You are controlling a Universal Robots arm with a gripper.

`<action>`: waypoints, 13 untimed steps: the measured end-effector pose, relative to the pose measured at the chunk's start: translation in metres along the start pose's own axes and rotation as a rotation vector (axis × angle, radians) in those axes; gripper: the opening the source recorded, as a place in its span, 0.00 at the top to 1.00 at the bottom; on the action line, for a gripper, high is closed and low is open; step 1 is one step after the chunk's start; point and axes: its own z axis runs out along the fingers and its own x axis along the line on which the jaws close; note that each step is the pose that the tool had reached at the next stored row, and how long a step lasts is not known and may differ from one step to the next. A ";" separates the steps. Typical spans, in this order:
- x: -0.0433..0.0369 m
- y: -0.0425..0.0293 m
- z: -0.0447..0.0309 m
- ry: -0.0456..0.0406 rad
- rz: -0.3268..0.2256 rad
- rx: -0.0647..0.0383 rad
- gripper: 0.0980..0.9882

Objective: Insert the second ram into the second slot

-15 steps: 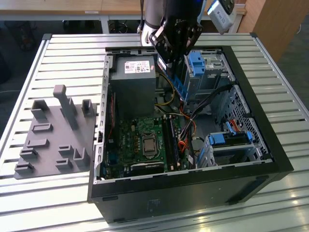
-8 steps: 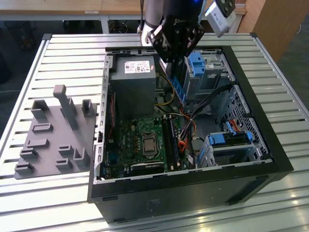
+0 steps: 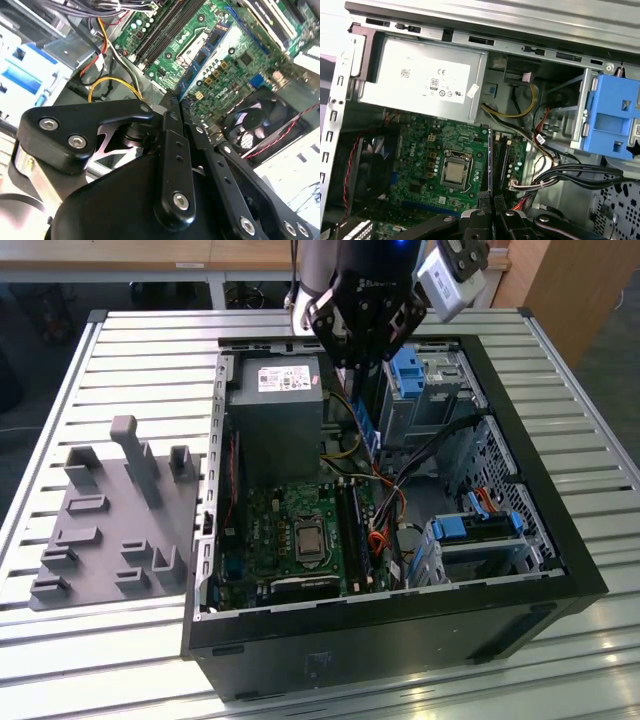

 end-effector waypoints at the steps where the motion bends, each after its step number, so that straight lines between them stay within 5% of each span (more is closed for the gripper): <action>1: 0.0000 0.0000 0.0001 0.0000 0.019 0.000 0.96; 8: 0.0000 0.0000 0.0009 0.0001 0.138 -0.001 0.96; 13: 0.0007 -0.0046 0.0016 0.0001 0.149 -0.001 0.96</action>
